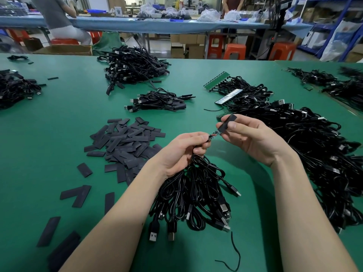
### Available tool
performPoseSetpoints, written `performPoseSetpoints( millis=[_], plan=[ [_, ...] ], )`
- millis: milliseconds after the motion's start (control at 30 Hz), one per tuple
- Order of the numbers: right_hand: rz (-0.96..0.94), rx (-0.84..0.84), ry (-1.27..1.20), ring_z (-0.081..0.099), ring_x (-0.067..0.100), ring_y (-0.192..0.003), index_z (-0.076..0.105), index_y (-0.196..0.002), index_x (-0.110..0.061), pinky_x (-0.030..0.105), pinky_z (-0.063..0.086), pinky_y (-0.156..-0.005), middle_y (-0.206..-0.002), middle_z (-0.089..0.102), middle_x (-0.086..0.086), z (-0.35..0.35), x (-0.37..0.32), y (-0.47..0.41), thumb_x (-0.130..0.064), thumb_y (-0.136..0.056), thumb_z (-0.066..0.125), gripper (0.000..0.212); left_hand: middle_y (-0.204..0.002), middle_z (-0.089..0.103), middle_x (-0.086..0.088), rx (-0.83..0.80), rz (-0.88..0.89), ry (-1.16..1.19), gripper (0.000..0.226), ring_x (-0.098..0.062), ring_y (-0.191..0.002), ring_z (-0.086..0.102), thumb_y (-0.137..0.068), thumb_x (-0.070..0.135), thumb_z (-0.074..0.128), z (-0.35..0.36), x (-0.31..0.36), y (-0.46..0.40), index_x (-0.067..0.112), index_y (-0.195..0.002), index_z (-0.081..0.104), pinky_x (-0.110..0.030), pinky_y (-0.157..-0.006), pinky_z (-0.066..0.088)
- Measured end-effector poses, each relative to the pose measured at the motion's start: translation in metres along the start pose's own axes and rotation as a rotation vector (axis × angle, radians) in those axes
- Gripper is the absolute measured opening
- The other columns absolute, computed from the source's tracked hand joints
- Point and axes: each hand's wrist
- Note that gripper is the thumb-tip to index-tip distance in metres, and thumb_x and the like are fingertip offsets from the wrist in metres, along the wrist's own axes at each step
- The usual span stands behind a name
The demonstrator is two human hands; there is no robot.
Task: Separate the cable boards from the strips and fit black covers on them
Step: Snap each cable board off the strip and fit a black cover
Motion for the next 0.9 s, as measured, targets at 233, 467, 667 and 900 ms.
performPoseSetpoints(
  millis=[233, 467, 667, 900],
  plan=[
    [-0.016, -0.005, -0.024, 0.073, 0.017, -0.091, 0.076, -0.1, -0.012, 0.024, 0.058, -0.082, -0.108, 0.076, 0.012, 0.005, 0.003, -0.002, -0.009, -0.083, 0.067, 0.019, -0.077, 0.052, 0.003, -0.011, 0.008, 0.03, 0.005, -0.003, -0.057, 0.037, -0.088, 0.017, 0.055, -0.001, -0.001, -0.001, 0.012, -0.088, 0.054, -0.016, -0.055, 0.035],
    [0.021, -0.036, -0.012, 0.069, 0.005, -0.065, 0.076, -0.095, -0.011, 0.023, 0.059, -0.077, -0.099, 0.077, 0.011, 0.004, -0.002, 0.001, -0.01, -0.083, 0.065, 0.016, -0.075, 0.052, 0.005, -0.082, -0.001, -0.025, 0.005, -0.003, -0.059, 0.034, -0.091, 0.016, 0.052, -0.001, -0.001, 0.001, 0.012, -0.089, 0.055, -0.018, -0.057, 0.03],
    [0.002, -0.073, 0.029, 0.073, 0.013, -0.084, 0.079, -0.095, -0.018, 0.023, 0.058, -0.077, -0.103, 0.076, 0.01, 0.004, -0.005, 0.002, -0.016, -0.077, 0.075, 0.018, -0.077, 0.051, 0.004, -0.104, -0.014, -0.014, 0.008, -0.003, -0.059, 0.034, -0.093, 0.016, 0.051, 0.0, 0.0, 0.001, 0.013, -0.086, 0.054, -0.02, -0.058, 0.029],
    [-0.041, -0.041, -0.043, 0.072, 0.011, -0.083, 0.078, -0.095, -0.019, 0.024, 0.058, -0.08, -0.104, 0.076, 0.008, 0.011, 0.005, -0.001, -0.018, -0.076, 0.075, 0.02, -0.077, 0.051, 0.006, -0.099, -0.005, -0.012, 0.011, -0.003, -0.06, 0.034, -0.094, 0.018, 0.05, -0.001, 0.0, 0.002, 0.016, -0.085, 0.055, -0.023, -0.06, 0.025]
  ],
)
Point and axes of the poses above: each hand's wrist, its own y-axis away from the middle knuckle, its own z-axis out of the palm, x = y × z
